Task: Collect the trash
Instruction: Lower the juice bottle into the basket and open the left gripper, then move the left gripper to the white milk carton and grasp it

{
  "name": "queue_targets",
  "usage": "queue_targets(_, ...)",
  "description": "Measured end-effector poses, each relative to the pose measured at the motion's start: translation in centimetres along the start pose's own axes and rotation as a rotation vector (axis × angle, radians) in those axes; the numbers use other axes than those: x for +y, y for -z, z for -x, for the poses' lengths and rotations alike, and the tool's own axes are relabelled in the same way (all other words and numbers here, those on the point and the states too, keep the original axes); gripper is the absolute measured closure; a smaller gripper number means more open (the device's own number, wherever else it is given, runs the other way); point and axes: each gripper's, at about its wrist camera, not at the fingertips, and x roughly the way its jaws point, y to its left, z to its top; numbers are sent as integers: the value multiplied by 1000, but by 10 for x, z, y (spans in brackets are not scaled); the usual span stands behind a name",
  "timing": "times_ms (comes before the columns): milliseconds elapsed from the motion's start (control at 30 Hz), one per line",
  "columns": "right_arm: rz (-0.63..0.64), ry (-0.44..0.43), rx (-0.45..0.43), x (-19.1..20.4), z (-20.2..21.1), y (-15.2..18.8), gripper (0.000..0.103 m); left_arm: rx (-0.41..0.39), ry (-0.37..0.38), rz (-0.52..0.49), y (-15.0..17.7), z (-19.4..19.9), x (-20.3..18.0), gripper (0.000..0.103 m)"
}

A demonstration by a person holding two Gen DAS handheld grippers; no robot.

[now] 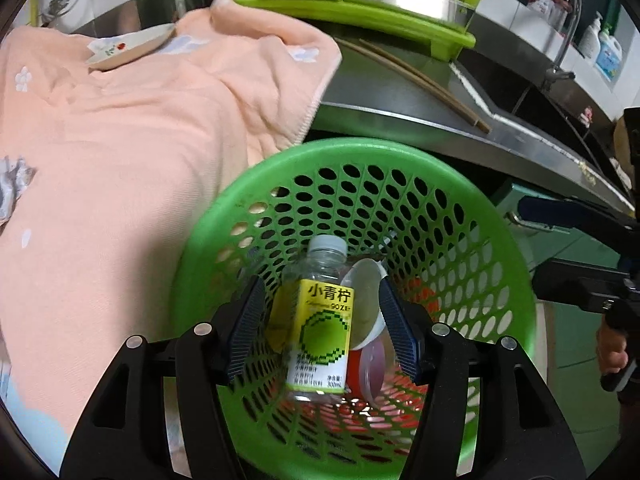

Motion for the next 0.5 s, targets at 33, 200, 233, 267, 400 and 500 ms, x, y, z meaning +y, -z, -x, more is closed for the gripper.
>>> queue_targets(33, 4, -1, -1, 3, 0, 0, 11, -11, -4, 4, 2, 7, 3, 44)
queue_targets(200, 47, -21, 5, 24, -4, -6, 11, -66, -45, 16, 15, 44, 22, 44)
queue_targets(233, 58, -26, 7, 30, -6, -8, 11, -73, -55, 20, 16, 50, 25, 43)
queue_targets(267, 66, -30, 8, 34, -7, -9, 11, -85, -68, 26, 19, 59, 31, 41)
queue_targets(400, 114, -60, 20, 60, -17, -17, 11, -122, -122, 44, 30, 89, 54, 37)
queue_targets(500, 144, -81, 33, 79, -25, -22, 11, -156, -187, 53, 39, 117, 77, 32)
